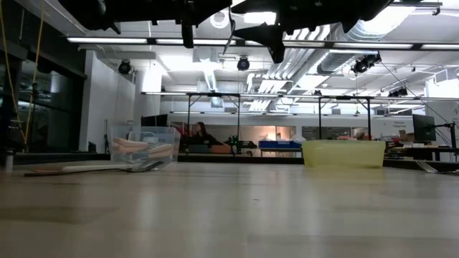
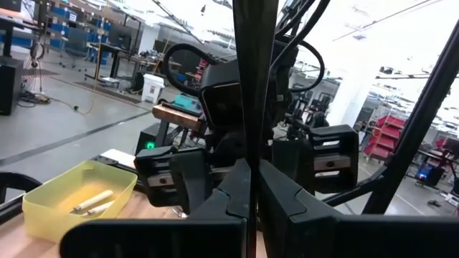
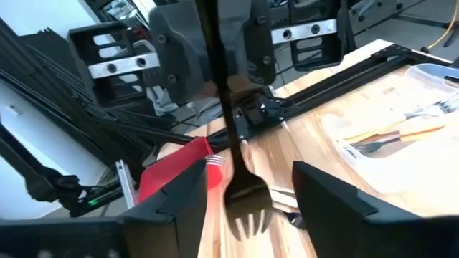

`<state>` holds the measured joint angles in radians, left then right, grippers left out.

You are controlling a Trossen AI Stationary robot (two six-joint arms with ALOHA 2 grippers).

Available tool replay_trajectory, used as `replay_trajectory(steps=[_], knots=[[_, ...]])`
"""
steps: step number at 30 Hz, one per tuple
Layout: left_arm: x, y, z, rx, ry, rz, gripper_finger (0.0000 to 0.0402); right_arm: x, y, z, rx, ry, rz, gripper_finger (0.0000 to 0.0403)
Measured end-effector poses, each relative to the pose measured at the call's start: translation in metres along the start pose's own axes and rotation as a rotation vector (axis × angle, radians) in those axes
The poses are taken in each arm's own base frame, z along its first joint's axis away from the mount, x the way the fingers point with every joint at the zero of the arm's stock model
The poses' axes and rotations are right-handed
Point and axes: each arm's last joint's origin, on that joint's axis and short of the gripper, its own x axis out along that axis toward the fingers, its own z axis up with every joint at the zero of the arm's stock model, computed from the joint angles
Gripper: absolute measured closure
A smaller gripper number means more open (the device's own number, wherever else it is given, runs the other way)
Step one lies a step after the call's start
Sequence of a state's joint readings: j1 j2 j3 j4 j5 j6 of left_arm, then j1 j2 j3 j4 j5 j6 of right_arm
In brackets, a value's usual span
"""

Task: Sort silverware by color (type)
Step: Put the black fork into the white bin

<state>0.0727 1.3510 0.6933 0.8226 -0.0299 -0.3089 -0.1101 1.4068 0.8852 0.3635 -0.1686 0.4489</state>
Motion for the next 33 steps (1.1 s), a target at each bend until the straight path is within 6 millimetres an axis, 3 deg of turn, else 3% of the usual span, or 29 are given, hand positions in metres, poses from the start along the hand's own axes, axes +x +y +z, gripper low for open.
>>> replay_trajectory(steps=[22, 26, 33], knots=[[0.008, 0.004, -0.011, 0.005, -0.007, 0.007, 0.0401, 0.006, -0.002, -0.002, -0.001, -0.022, 0.007, 0.0218], [0.008, 0.004, -0.011, 0.005, -0.003, -0.009, 0.0401, 0.006, -0.002, -0.001, -0.006, -0.031, 0.011, 0.0261], [0.008, 0.004, -0.012, 0.005, 0.003, -0.008, 0.0401, 0.006, -0.001, 0.0, -0.009, -0.04, 0.012, 0.0388]])
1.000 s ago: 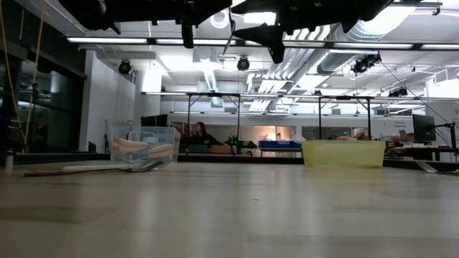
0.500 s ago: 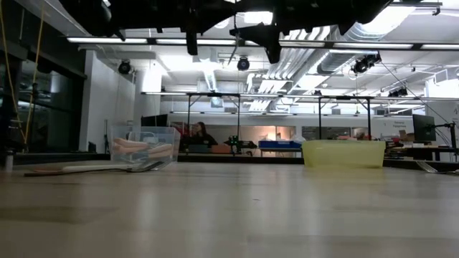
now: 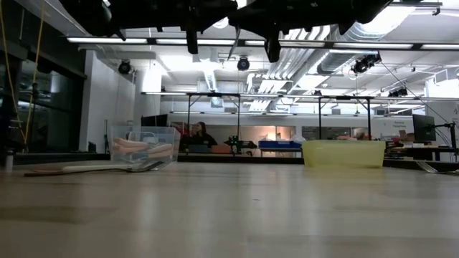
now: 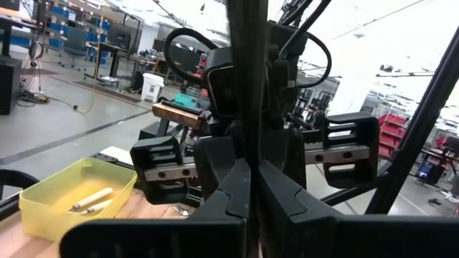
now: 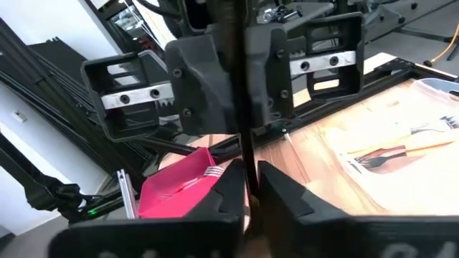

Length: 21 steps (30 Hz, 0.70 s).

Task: Sort silverware by color (type)
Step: Put the black fork into the white bin

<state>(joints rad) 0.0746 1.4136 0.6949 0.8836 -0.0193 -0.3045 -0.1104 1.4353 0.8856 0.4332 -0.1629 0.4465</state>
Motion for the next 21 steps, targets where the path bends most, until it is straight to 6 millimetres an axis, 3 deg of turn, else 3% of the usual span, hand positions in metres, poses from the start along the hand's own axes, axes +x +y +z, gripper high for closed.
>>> replay_trajectory(steps=[13, 21], knots=[[0.0, 0.0, -0.0001, 0.005, 0.001, 0.0, 0.0375, 0.0, 0.0003, -0.0002, 0.002, 0.006, 0.012, 0.0399], [-0.0011, -0.0008, 0.0018, -0.01, 0.015, -0.05, 0.0308, -0.0002, 0.0003, -0.0009, 0.003, 0.017, 0.015, 0.04]])
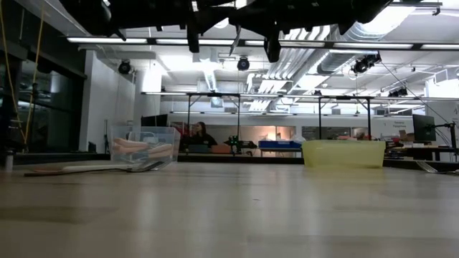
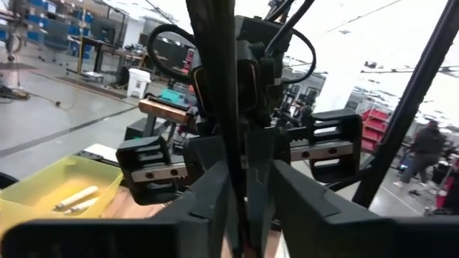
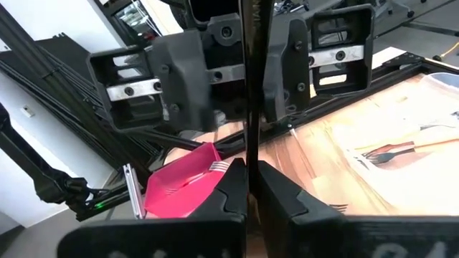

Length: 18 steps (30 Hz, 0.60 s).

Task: Sort silverware by color (type)
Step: Put the black fork into the white bin

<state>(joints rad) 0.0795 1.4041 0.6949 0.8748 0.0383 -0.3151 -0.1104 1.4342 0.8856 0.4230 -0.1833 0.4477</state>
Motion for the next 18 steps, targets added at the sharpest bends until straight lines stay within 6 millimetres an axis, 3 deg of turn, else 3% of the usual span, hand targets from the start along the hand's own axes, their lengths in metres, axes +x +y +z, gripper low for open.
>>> replay_trajectory(steps=[5, 9, 18], knots=[[-0.004, -0.002, 0.006, -0.005, 0.019, -0.018, 0.0251, 0.0, 0.0, 0.0, -0.001, 0.004, -0.002, 0.0401], [-0.017, -0.005, 0.021, 0.021, 0.054, -0.048, 0.0221, -0.002, -0.002, 0.001, -0.023, 0.02, 0.014, 0.0402], [-0.073, -0.009, 0.064, 0.056, 0.13, 0.044, 0.0223, -0.037, 0.003, 0.018, -0.191, 0.075, -0.014, 0.0402]])
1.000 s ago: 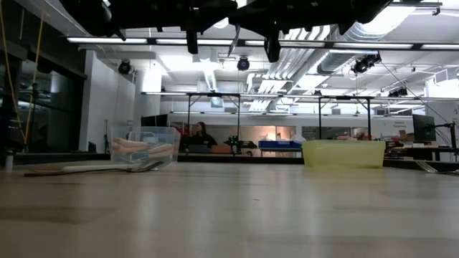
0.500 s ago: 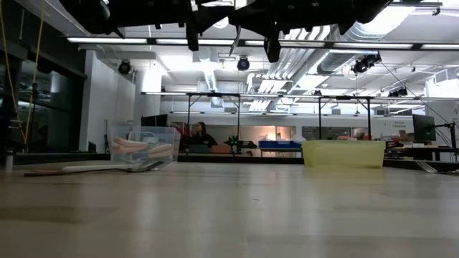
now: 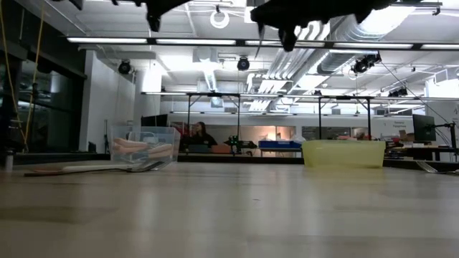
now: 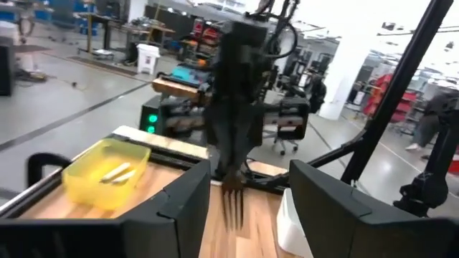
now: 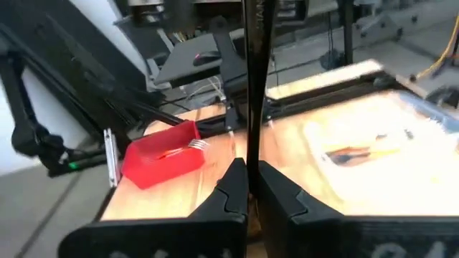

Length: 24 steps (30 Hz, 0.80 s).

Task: Sort silverware by color (type)
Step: Put the black fork into the white bin

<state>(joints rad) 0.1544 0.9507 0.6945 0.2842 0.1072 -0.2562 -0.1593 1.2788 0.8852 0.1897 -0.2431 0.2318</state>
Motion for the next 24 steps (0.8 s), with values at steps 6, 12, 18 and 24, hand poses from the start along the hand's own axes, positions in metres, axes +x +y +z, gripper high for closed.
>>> replay_trajectory(steps=[6, 12, 18, 24], knots=[[-0.027, -0.004, 0.01, 0.034, -0.015, 0.051, 0.0255, -0.028, 0.009, 0.007, -0.03, 0.038, -0.036, 0.0402], [-0.032, 0.001, 0.0, 0.076, -0.068, 0.134, 0.0347, -0.042, 0.017, 0.006, -0.075, 0.068, -0.109, 0.0402], [-0.03, 0.005, -0.014, 0.013, -0.083, 0.129, 0.039, -0.041, 0.018, 0.005, -0.077, 0.077, -0.11, 0.0403], [-0.03, 0.005, -0.014, 0.008, -0.089, 0.127, 0.0399, -0.039, 0.018, 0.004, -0.077, 0.077, -0.109, 0.0403]])
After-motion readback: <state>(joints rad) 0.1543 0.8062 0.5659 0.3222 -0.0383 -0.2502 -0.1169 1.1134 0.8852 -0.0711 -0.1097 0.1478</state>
